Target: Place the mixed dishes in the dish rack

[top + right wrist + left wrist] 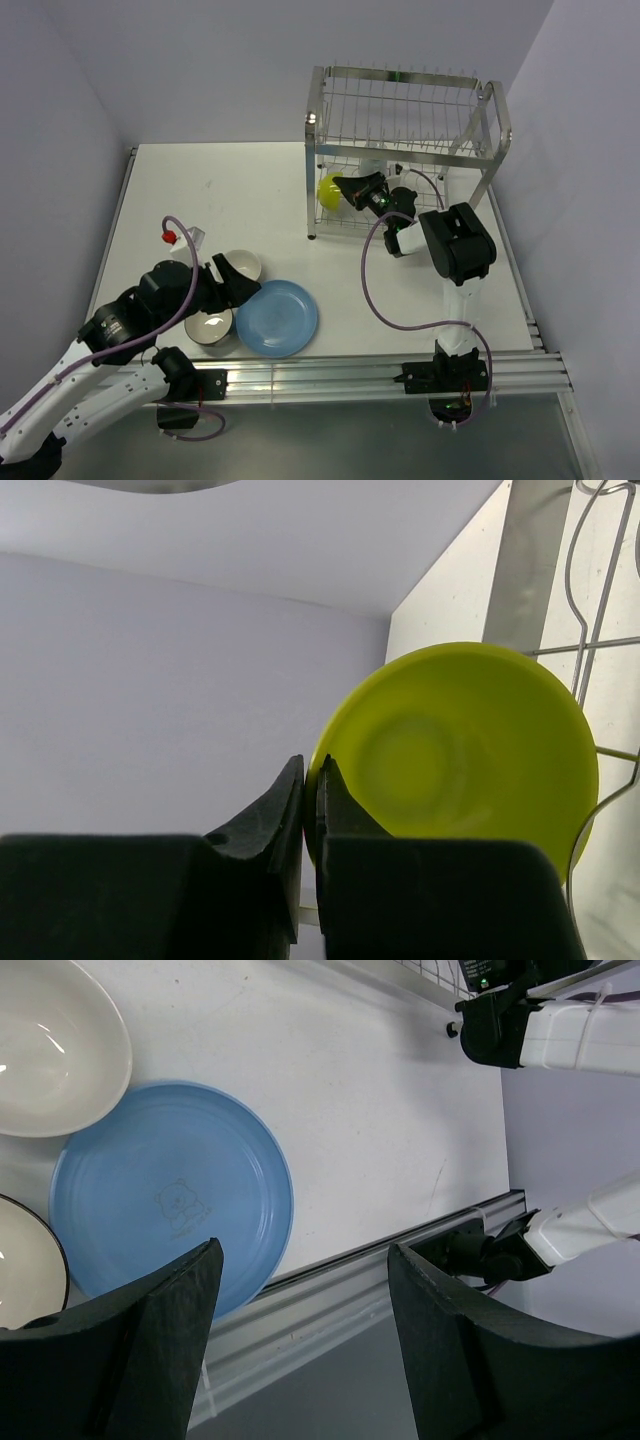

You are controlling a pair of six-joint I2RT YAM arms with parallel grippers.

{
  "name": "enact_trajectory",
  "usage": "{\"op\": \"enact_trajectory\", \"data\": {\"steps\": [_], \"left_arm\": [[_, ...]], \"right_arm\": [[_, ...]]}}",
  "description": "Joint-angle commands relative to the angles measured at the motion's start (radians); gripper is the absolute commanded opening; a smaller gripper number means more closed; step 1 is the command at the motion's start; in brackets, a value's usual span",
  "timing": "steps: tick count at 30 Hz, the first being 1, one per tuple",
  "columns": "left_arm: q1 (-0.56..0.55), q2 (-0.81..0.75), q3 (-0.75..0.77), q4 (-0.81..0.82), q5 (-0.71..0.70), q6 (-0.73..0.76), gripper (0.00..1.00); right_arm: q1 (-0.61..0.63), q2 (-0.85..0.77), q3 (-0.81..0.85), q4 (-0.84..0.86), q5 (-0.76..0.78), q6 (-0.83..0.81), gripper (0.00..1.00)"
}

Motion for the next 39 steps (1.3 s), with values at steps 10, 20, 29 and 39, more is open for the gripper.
{"op": "enact_trajectory", "data": {"steps": [10, 20, 29, 39], "left_arm": [[0.004, -0.006, -0.02, 0.042, 0.027, -0.022, 0.74], [0.004, 0.058, -0.007, -0.008, -0.088, -0.098, 0.72], [0.005, 0.294, 0.094, -0.117, -0.286, -0.205, 0.73], [0.11, 0.489, 0.17, -0.154, -0.341, -0.199, 0.73]], "right_arm": [[0.023, -0.075, -0.074, 0.0, 0.023, -0.085, 0.42], [0.023, -0.167, -0.141, 0.0, 0.007, -0.114, 0.54], [0.017, -0.326, -0.311, -0.045, 0.026, -0.156, 0.61], [0.065, -0.749, -0.512, -0.361, 0.114, -0.281, 0.61]]}}
